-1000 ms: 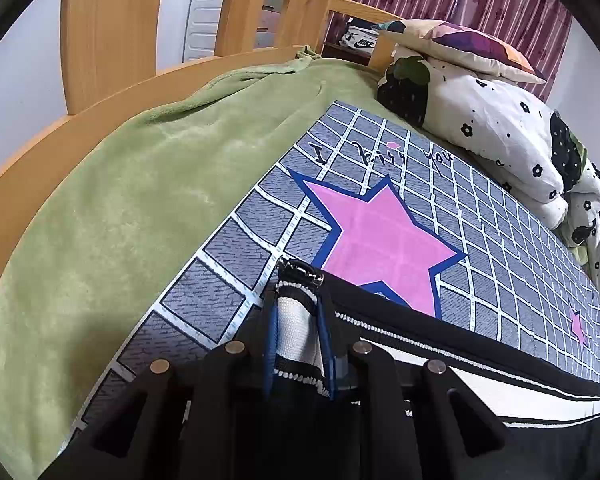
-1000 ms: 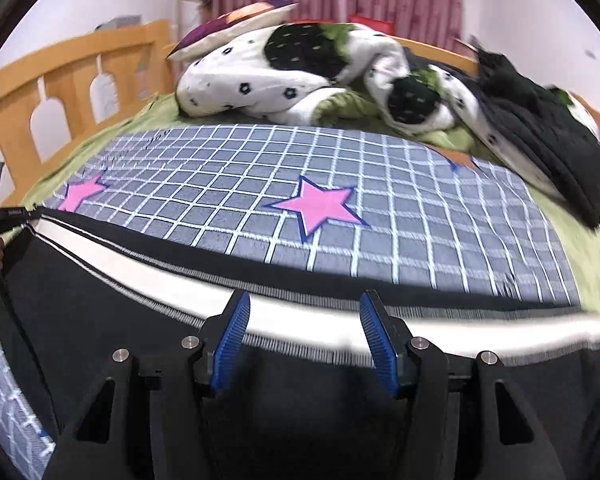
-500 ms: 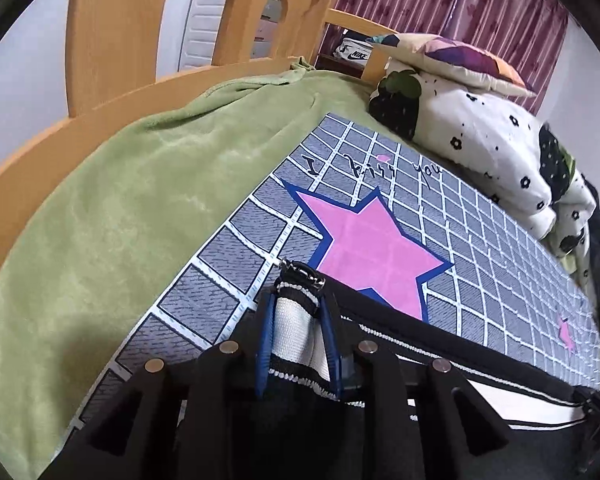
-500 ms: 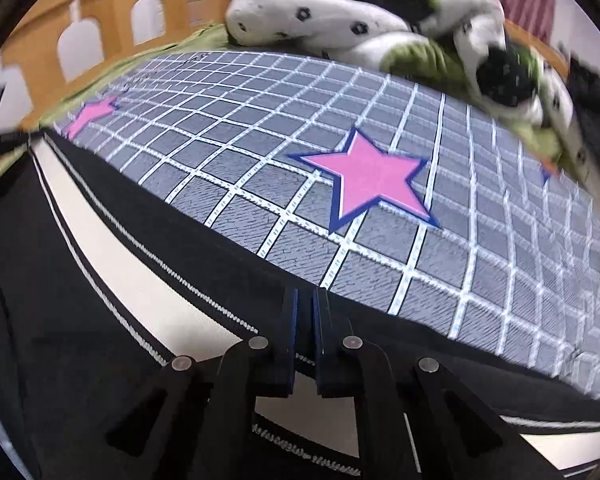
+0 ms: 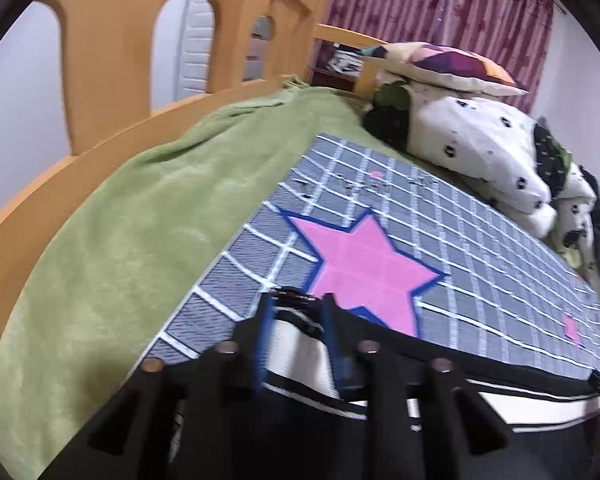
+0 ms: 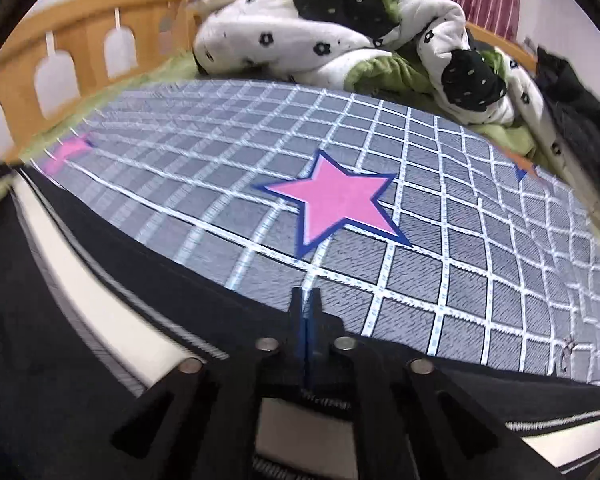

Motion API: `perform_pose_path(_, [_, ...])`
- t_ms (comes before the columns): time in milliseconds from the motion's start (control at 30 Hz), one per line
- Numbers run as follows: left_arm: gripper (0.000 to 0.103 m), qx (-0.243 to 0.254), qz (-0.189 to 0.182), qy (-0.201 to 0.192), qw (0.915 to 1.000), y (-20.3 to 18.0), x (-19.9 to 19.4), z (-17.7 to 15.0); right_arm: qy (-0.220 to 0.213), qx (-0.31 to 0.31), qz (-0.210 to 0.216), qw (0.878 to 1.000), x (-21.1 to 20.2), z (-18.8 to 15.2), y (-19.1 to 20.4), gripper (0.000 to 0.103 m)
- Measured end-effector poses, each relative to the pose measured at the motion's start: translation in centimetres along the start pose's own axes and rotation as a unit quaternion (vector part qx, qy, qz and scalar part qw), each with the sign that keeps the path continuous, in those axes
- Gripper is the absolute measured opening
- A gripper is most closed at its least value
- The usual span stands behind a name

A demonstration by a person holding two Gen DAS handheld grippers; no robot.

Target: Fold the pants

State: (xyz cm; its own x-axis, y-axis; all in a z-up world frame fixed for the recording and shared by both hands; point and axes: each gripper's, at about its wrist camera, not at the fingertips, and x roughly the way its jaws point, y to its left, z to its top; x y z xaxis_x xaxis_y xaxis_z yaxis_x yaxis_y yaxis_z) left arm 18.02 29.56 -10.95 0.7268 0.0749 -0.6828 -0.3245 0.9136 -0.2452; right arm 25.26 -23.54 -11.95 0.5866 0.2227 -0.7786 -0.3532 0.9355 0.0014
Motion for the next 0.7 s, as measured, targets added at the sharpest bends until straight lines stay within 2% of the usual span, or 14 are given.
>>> perform_pose_path(33, [0.043, -0.001, -0.009, 0.006, 0.9999, -0.1, -0.1, 0.1, -0.005, 0.007, 0.019, 1.0, -0.6, 0.0, -0.2, 0.039])
perform_pose_path(67, [0.05, 0.0, -0.012, 0.012, 0.9999, -0.2, -0.1, 0.1, -0.015, 0.01, 0.032, 0.999, -1.0, 0.0, -0.2, 0.055])
perform_pose_path(100, [0.061, 0.005, -0.015, 0.018, 0.9997, -0.3, 0.0, 0.0, -0.026, 0.007, 0.039, 0.999, -1.3, 0.0, 0.0, 0.058])
perform_pose_path(167, [0.061, 0.013, -0.012, 0.028, 0.9995, -0.4, 0.5, -0.4, -0.023, -0.011, 0.048, 0.999, -1.0, 0.0, 1.0, 0.059])
perform_pose_path(233, [0.061, 0.02, 0.019, 0.053, 0.9982, -0.5, 1.8, -0.7, 0.01, -0.034, 0.043, 0.998, 0.7, -0.1, 1.9, 0.059])
perform_pose_path(300, [0.057, 0.018, 0.027, 0.066, 0.9973, -0.3, 2.8, -1.2, 0.035, -0.049, 0.032, 0.998, 2.2, -0.4, 2.5, 0.059])
perform_pose_path(333, [0.039, 0.015, 0.023, 0.062, 0.9977, -0.1, 2.8, -1.4, 0.033, -0.05, 0.031, 0.998, 2.1, -0.6, 2.6, 0.051])
perform_pose_path(367, [0.034, 0.015, 0.028, 0.048, 0.9983, -0.1, 2.4, -1.5, 0.033, -0.056, 0.044, 0.997, 1.8, -0.5, 2.8, 0.019])
perform_pose_path(400, [0.026, 0.021, 0.026, 0.039, 0.9987, -0.3, 1.9, -1.5, 0.032, -0.067, 0.039, 0.996, 1.4, -0.6, 3.0, 0.013])
perform_pose_path(433, [0.02, 0.026, 0.018, 0.032, 0.999, -0.4, 1.4, -1.4, 0.031, -0.082, 0.029, 0.996, 1.2, -0.7, 3.2, 0.009])
perform_pose_path(500, [0.017, 0.012, -0.002, 0.015, 0.9998, -0.2, 0.3, -1.1, 0.015, -0.097, 0.021, 0.995, 0.4, -1.0, 3.6, 0.005])
perform_pose_path(567, [0.015, -0.018, -0.022, 0.008, 0.9996, 0.3, -0.4, -0.9, -0.01, -0.079, 0.029, 0.996, -0.5, -0.7, 3.2, 0.003])
perform_pose_path(600, [0.015, -0.02, -0.023, 0.004, 0.9995, 0.3, -0.4, -0.9, -0.024, -0.071, 0.024, 0.997, -0.8, -0.4, 3.2, 0.003])
perform_pose_path(700, [0.015, -0.01, -0.007, 0.004, 0.9999, 0.3, 0.9, -1.0, -0.025, -0.073, 0.008, 0.997, -0.2, -0.2, 3.5, 0.003])
